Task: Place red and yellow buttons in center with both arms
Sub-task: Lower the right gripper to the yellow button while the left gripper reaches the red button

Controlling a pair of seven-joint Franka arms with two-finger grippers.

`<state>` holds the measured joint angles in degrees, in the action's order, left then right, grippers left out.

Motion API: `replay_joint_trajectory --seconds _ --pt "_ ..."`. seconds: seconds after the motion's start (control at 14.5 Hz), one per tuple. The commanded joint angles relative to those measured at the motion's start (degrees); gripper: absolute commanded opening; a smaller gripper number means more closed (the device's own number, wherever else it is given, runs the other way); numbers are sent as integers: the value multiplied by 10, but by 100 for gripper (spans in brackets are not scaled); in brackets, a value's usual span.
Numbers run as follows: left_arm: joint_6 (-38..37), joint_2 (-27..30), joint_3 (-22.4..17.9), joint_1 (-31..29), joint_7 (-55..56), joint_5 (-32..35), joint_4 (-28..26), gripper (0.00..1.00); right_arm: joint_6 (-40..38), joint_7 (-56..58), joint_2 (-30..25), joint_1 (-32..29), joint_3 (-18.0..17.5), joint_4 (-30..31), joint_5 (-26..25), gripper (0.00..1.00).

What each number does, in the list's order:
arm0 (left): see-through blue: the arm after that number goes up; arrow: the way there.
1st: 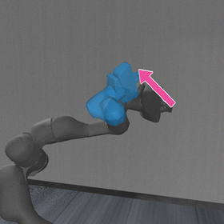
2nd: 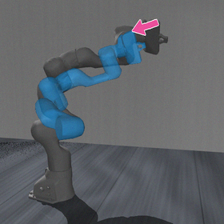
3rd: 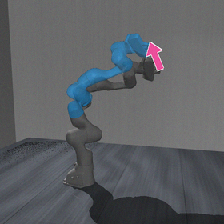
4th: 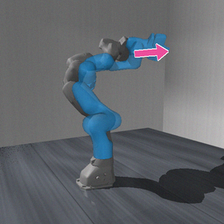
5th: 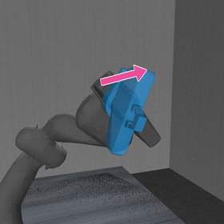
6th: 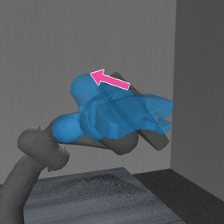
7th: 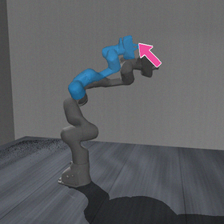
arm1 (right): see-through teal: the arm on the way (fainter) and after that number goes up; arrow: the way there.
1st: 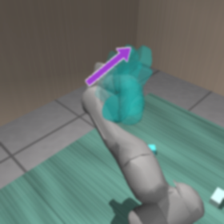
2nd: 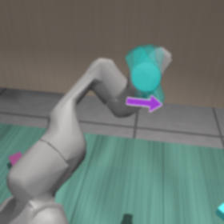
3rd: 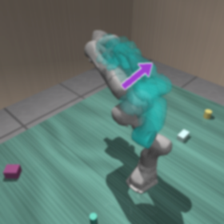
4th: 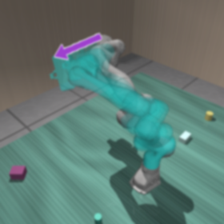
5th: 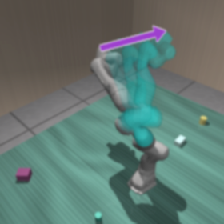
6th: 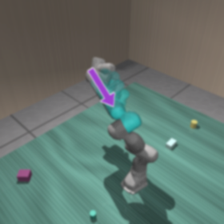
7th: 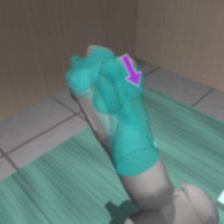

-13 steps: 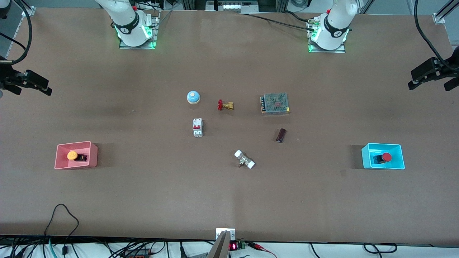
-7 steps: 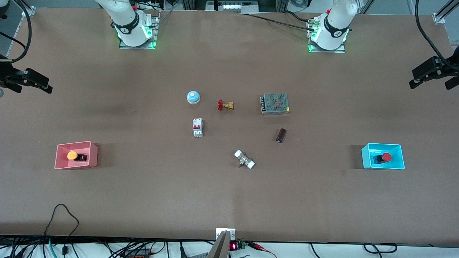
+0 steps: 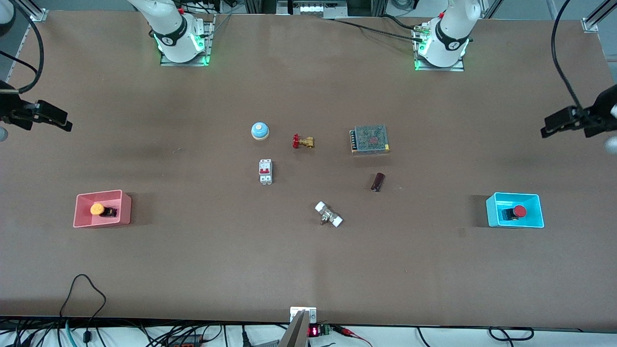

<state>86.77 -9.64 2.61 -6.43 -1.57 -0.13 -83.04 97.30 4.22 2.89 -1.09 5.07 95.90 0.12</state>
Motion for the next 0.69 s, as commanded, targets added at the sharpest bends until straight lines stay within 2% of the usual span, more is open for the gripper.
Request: replay_joint_trajectory --seconds 0.0,0.14,0.62 --pt "10 -51 2 -32 -12 9 9 100 37 -6 44 -6 -1 -12 5 100" --pt "51 -98 2 -51 -15 11 27 100 79 -5 83 -16 -1 -12 -2 100" --pt "210 -226 0 -85 -127 11 29 100 233 4 222 -42 0 -16 -51 100"
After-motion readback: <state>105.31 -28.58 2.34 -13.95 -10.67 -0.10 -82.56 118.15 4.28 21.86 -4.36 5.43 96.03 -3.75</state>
